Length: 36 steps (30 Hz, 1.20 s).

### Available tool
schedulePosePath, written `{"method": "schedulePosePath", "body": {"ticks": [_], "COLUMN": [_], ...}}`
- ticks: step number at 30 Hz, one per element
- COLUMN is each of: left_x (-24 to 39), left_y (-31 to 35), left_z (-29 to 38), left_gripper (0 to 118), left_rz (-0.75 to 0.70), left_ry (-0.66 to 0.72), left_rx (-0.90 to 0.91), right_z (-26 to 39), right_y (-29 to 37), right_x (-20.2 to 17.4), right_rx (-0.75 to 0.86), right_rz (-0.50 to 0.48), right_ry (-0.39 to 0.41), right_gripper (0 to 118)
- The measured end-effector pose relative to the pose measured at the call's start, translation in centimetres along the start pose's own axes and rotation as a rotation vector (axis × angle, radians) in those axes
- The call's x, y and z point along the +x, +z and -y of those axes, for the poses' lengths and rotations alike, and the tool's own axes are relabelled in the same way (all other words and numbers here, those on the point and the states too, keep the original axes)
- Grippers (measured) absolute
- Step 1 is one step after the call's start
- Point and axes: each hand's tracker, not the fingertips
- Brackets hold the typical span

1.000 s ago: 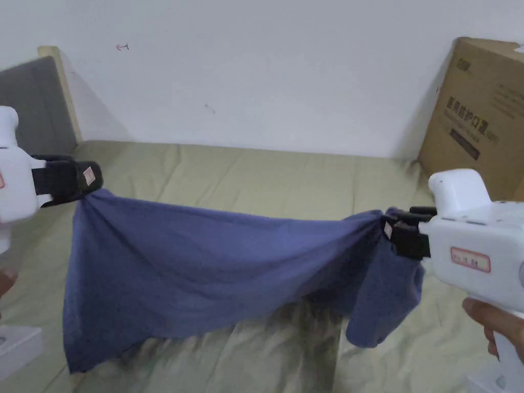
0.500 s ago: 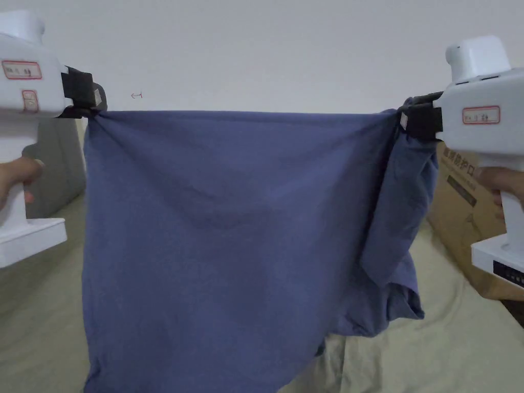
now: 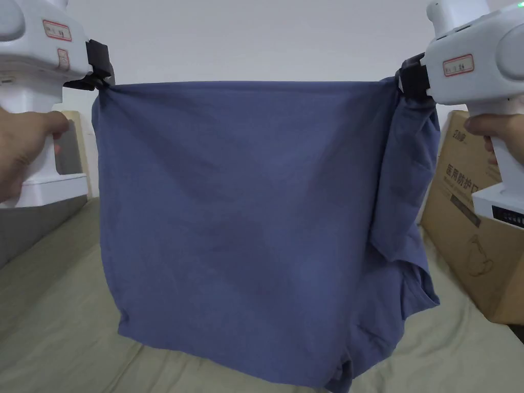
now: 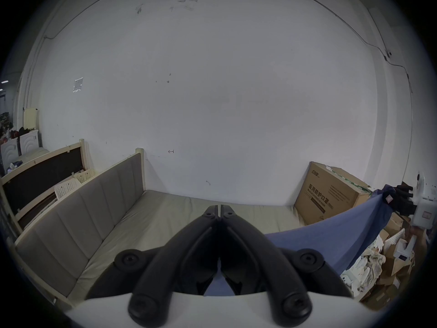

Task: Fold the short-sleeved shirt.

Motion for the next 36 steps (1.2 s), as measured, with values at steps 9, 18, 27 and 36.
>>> {"method": "schedulePosePath", "body": {"ticks": [9,18,27,36], "left_x": [0.7,1.2,1.5,-1.6], "left_y": [-5.0,-10.4,-14.3,-18.1], "left_z": [-2.3,-3.0,-1.6,2.6], "left_gripper": [0,0,0,0], "left_rz": [-0.044,-0.073,-0.092,-0.087], "left_ry": [-0.015,-0.022,-0.052,-0.023], "left_rx": [0.006,0.009,-0.01,-0.068], "right_z": [-2.7,-2.5,-1.0,2.8], "right_y": [-5.1,-10.9,-15.7,-16.5], "right_x": [0.9,1.8,1.7,-0.5], "right_rx": [0.003,0.0,-0.029,-0.075], "right_rz": [0.04,0.064,0.075,-0.015], "right_ry": [0.047,0.062,0.086,0.132], "right_gripper": [8,8,8,8]}}
